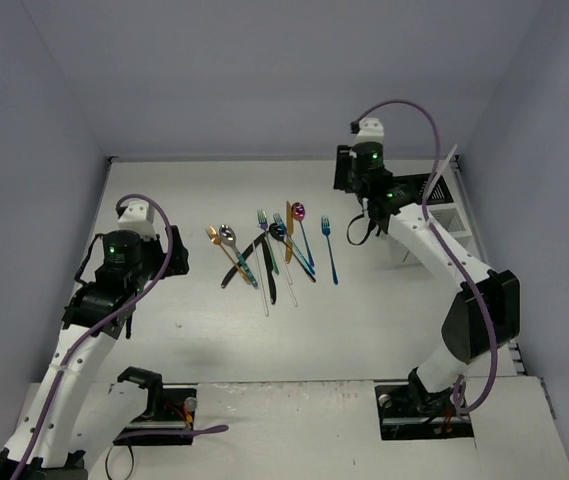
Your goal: Sort the eating utensils into containers
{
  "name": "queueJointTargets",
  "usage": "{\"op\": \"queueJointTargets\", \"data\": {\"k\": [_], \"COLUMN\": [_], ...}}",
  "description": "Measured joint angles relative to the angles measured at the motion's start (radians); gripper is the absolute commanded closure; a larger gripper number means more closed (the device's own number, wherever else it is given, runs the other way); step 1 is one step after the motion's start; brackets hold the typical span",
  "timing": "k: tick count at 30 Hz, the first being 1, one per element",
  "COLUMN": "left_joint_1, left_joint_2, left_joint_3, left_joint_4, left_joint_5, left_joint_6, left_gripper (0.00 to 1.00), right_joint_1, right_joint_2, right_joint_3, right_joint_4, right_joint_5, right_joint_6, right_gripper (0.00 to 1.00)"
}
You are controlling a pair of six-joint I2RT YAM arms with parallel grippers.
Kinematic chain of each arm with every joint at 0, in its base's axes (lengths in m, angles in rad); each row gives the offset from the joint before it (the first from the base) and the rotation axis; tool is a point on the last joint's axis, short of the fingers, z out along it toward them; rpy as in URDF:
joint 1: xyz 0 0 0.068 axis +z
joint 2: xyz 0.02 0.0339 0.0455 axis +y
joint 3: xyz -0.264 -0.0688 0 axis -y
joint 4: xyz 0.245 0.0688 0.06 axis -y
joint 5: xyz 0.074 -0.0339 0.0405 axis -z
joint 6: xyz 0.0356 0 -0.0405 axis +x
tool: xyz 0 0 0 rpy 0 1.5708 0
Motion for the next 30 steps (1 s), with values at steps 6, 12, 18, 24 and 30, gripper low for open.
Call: {"op": "queueJointTargets", "data": {"k": [6, 12, 18, 24, 30], "left_joint_1": [0.000, 0.000, 0.000, 0.000, 0.000], "left_joint_2": [0.001, 0.008, 0.019, 0.020, 0.022], "left_joint_3": [0.000, 0.000, 0.000, 0.000, 0.000], "left_joint_4": [0.000, 0.000, -0.003, -0.005, -0.007], "left_joint_5": [0.000, 0.000, -0.001, 0.000, 0.000], "left_joint_6": [0.000, -0.001, 0.000, 0.000, 0.000], "left_gripper": [0.17, 0.17, 0.17, 0.17, 0.17], "right_joint_1": [0.184, 0.293, 0.324, 0.324, 0.324], "right_joint_2": [0.107, 0.253, 0.377, 0.457, 0.517], "right_joint_3": [0.011, 0.022, 0.089, 0.135, 0.175], "right_joint_4": [-0.193, -0.261, -0.274, -0.275, -0.275], "right_joint_5": [-0.087, -0.167, -0.204, -0.206, -0.199], "right_joint_6": [0.016, 0.028, 0.046, 0.054, 0.054], "right_gripper": [0.69, 0.69, 0.73, 0.78, 0.81]}}
